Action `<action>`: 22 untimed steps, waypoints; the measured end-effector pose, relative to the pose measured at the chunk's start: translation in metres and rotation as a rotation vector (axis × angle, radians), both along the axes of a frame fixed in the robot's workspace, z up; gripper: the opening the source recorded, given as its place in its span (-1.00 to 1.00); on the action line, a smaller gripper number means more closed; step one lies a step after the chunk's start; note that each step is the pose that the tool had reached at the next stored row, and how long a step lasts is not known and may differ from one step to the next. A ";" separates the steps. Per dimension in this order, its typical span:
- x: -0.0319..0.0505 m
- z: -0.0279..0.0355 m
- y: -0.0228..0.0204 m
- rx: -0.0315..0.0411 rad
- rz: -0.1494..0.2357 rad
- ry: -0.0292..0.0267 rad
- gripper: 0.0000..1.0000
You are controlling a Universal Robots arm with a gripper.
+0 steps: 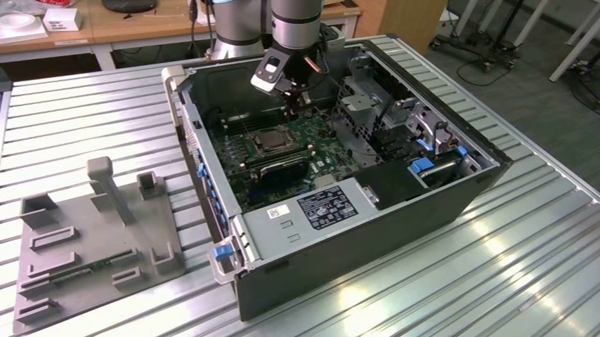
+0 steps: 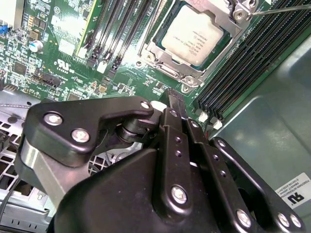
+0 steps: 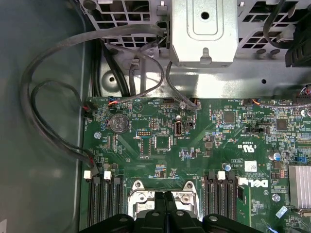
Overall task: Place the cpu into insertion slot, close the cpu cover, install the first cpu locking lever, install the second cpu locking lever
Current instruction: 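Close the cpu cover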
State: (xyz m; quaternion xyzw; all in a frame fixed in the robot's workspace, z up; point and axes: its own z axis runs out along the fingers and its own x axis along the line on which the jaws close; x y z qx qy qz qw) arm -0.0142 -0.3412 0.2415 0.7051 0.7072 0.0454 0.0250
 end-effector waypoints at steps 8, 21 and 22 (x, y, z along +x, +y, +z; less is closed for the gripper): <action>-0.0020 -0.0001 0.0000 -0.0001 0.000 0.0000 -0.79; -0.0021 -0.0011 0.0000 -0.0006 0.000 0.0690 -0.79; -0.0021 -0.0010 0.0000 -0.0007 0.000 0.0692 -0.79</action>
